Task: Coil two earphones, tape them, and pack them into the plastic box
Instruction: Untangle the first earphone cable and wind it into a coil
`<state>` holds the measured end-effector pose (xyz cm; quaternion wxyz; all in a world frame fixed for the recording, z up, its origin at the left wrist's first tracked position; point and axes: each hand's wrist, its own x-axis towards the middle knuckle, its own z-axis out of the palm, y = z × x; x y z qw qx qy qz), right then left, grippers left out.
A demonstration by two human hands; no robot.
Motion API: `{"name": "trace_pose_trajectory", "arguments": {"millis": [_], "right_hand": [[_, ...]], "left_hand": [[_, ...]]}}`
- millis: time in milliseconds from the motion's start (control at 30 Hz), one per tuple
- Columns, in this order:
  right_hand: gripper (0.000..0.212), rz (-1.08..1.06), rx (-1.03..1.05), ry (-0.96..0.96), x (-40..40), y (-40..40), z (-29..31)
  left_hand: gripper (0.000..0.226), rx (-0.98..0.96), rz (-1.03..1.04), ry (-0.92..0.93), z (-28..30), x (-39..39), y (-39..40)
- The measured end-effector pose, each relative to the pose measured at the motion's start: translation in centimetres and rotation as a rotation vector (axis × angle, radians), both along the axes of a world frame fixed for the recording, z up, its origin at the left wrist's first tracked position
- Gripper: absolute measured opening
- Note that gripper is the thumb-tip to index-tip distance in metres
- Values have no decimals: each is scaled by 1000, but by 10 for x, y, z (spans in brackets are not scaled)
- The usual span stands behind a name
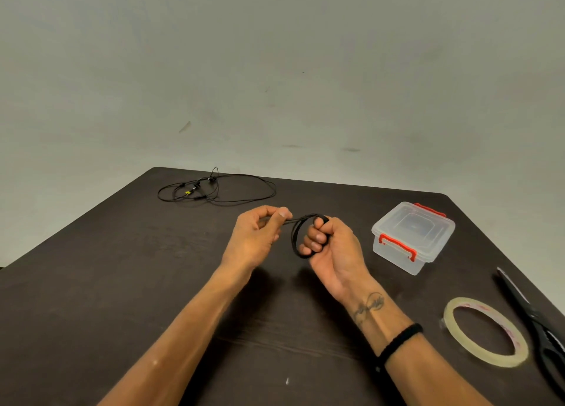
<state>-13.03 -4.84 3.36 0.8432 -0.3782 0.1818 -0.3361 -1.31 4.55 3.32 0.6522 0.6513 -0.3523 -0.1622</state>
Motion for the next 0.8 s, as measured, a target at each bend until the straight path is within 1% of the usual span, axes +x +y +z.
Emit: {"name": "trace_pose_trajectory", "arguments": {"millis": [100,133,200,367,467,600,633,700,767,800], "right_hand": [[22,65,105,-66,-2,2,2],[23,92,146,-100,-2,2,4],[25,144,222,-161,-4,1,8],[27,207,302,-208,-7,4,12],[27,211,358,-253,-8,3,14],[29,207,379,-280,-10,-1,15],[30,197,373,-278,-10,-2,15],[31,179,357,-270,-10,-2,15],[31,162,321,-250,-10,-3,14],[30,151,292,-234,-10,-2,13]], "left_hand": [[29,50,20,-258,-6,5,0],[30,72,22,-312,-8,5,0],[28,93,18,-365,-11,2,0],[26,-11,-28,-326,-15,-4,0],[27,-32,-91,-268,-18,-8,-1],[19,-30,-164,-341,-22,-10,-5],[18,-37,-154,-355,-22,-11,-6],[17,-41,-71,-368,-24,-12,-6],[16,-20,-21,-326,-24,-10,-8],[16,-9,-35,-284,-23,-10,-8]]}}
